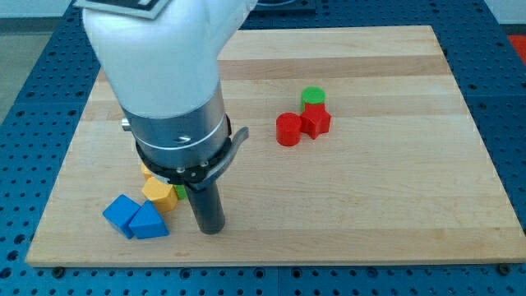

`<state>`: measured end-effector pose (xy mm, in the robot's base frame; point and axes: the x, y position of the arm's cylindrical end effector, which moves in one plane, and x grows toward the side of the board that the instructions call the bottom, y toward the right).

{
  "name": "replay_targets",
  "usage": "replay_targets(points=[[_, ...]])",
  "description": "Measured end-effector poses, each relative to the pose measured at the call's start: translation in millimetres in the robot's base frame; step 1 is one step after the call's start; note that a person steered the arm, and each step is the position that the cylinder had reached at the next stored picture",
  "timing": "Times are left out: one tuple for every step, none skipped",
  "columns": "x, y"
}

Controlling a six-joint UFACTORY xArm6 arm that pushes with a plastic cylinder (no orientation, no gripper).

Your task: Move the green star towards the red star

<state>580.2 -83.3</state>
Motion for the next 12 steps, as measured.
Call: replay_targets(points=[[-13, -7], [-28, -20], [-47, -28], [-73, -34], [-105, -38], [-139, -45], [-171, -58], [-197, -75], [-199, -113], [-179, -149], [-151, -162], [-139, -153]])
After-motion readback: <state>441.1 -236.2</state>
